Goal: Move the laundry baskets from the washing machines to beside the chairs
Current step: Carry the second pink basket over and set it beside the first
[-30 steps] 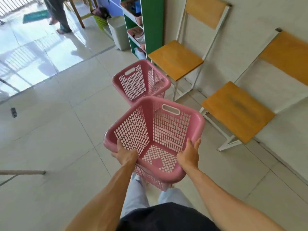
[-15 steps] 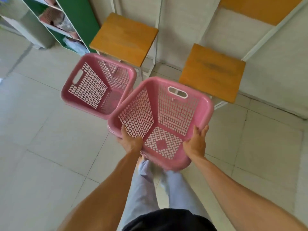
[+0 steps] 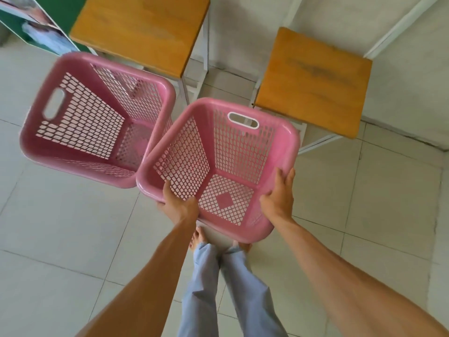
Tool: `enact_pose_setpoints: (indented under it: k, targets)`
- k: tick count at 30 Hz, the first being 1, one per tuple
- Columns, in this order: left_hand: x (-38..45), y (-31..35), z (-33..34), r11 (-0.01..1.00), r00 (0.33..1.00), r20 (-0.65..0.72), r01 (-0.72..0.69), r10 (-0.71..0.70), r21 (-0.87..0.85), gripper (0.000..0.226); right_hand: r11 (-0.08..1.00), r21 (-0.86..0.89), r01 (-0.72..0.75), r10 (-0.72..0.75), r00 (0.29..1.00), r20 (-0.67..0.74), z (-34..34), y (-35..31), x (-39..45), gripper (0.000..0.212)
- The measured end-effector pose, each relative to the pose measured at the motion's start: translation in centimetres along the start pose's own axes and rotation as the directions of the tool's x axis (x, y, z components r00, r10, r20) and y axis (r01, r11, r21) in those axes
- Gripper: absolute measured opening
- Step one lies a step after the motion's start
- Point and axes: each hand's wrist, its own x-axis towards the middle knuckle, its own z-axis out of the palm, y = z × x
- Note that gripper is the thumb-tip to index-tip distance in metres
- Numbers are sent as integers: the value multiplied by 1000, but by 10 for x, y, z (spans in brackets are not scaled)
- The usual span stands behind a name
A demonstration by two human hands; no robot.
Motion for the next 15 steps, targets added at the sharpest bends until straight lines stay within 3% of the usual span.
enact_pose_setpoints:
  k: [10, 15]
  targets:
    - [32, -37, 50, 994, 994, -60, -88, 92, 66, 79, 998, 22, 58, -57, 998, -36, 42, 32, 46, 87]
    - [30, -55, 64, 995, 997, -80, -11, 19, 98, 78, 981, -40, 190, -190, 982, -11, 51, 46, 66, 82]
